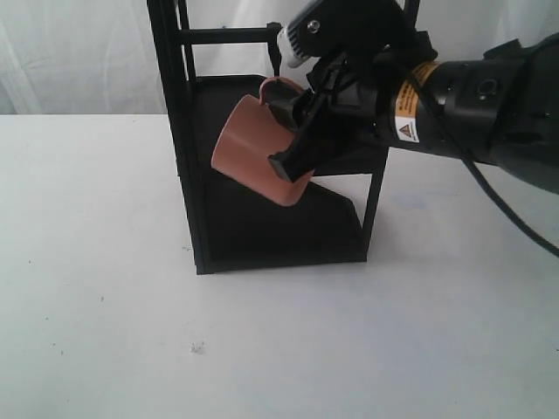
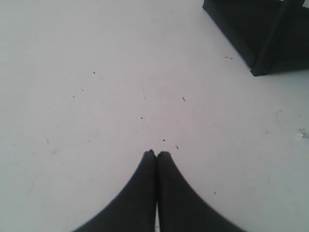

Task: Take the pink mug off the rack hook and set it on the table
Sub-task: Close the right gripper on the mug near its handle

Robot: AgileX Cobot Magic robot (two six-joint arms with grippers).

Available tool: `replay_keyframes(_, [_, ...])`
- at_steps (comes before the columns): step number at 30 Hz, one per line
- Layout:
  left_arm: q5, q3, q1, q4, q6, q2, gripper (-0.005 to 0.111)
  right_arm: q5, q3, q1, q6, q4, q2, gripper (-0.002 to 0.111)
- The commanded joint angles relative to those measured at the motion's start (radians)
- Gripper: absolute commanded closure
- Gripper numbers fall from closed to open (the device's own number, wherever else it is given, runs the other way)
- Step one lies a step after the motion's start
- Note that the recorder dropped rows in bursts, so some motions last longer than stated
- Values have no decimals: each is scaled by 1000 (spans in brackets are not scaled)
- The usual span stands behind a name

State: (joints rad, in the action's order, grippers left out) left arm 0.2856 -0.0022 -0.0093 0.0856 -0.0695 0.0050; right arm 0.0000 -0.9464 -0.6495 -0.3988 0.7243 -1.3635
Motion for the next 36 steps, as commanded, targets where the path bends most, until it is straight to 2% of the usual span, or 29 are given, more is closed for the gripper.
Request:
replay_keyframes(1, [-1, 2, -2, 7, -1, -5, 107, 0, -19, 8, 9, 8, -5, 59])
replay_keyframes(9, [-1, 2, -2, 7, -1, -5, 107, 44, -20, 43, 9, 8, -5, 59])
replay_keyframes(17, [-1, 2, -2, 7, -1, -5, 107, -56, -20, 43, 9, 5, -14, 59])
replay_keyframes(30, [-1, 2, -2, 7, -1, -5, 107, -55, -21, 43, 38, 5, -34, 60])
replay_keyframes(36, [-1, 2, -2, 7, -1, -5, 107, -52, -21, 43, 39, 5, -34, 65])
